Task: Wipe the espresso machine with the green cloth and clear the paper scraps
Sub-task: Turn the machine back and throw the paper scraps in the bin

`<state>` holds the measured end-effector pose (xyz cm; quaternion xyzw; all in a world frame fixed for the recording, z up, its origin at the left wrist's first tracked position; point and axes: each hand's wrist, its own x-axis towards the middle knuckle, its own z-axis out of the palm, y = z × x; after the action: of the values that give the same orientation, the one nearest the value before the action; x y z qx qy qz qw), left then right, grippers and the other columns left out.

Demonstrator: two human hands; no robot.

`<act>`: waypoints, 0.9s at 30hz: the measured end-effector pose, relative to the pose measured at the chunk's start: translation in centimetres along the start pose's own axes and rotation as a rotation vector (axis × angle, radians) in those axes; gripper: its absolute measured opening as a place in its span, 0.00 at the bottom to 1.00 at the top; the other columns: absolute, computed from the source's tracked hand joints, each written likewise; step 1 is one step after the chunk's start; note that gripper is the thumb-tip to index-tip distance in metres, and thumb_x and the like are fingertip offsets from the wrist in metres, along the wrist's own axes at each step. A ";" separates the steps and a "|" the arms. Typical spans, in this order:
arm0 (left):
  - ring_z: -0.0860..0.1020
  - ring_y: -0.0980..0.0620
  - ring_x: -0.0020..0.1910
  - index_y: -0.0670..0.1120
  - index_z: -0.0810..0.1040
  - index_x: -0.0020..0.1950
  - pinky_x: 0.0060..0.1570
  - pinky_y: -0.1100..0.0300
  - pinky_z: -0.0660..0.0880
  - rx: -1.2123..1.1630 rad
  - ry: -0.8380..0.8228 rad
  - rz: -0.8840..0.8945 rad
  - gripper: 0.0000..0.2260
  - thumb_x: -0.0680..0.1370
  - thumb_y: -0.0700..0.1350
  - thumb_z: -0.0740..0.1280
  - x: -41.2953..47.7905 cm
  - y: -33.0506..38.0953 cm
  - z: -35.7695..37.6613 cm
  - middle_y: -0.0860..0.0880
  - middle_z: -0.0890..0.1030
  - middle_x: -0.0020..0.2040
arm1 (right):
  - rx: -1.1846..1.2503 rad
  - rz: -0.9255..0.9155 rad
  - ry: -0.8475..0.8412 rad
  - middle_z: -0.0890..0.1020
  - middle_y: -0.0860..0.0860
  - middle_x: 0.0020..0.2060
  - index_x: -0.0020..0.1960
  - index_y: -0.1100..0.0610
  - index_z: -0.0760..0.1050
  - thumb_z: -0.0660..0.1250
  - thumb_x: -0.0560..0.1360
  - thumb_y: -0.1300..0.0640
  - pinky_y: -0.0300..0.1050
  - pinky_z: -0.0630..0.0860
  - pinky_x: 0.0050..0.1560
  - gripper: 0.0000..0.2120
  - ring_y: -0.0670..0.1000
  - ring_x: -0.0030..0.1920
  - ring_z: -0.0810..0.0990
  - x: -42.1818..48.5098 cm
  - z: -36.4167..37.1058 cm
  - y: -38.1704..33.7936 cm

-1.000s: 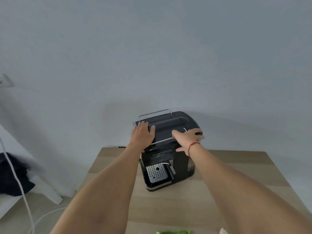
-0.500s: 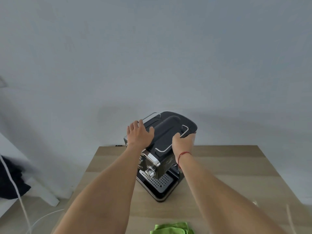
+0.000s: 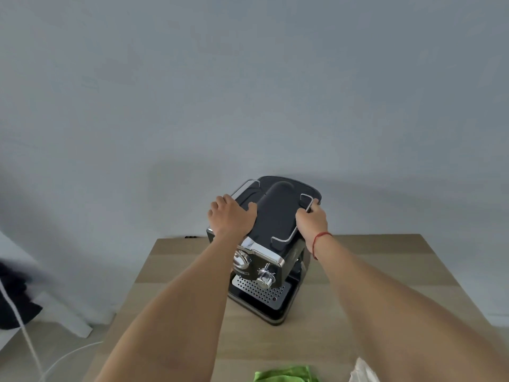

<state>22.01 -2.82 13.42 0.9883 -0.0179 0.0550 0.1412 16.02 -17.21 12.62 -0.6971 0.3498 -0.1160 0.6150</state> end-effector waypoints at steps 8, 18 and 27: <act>0.69 0.42 0.63 0.38 0.66 0.67 0.56 0.51 0.70 -0.053 -0.037 -0.036 0.28 0.78 0.59 0.56 0.7 0.3 -0.1 0.42 0.72 0.63 | -0.228 -0.071 0.248 0.77 0.59 0.62 0.73 0.54 0.60 0.51 0.81 0.61 0.53 0.73 0.55 0.20 0.62 0.60 0.77 -0.6 3.0 -0.2; 0.79 0.39 0.53 0.37 0.75 0.57 0.41 0.55 0.69 -0.027 0.017 -0.048 0.19 0.82 0.51 0.53 1.4 0.9 0.9 0.40 0.80 0.52 | -0.386 -0.232 0.089 0.78 0.59 0.54 0.63 0.53 0.70 0.53 0.81 0.59 0.50 0.71 0.55 0.13 0.63 0.56 0.77 3.8 -0.8 -0.8; 0.78 0.44 0.46 0.40 0.74 0.59 0.44 0.56 0.71 -0.370 0.075 -0.080 0.25 0.76 0.61 0.62 -1.7 0.5 1.6 0.46 0.79 0.44 | -0.230 -0.213 0.046 0.72 0.48 0.34 0.36 0.51 0.66 0.56 0.78 0.54 0.45 0.66 0.47 0.12 0.56 0.45 0.72 4.3 -1.6 -0.9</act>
<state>20.48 -3.72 11.89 0.9426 0.0168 0.0817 0.3232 18.53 -21.22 12.63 -0.7931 0.2988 -0.1556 0.5074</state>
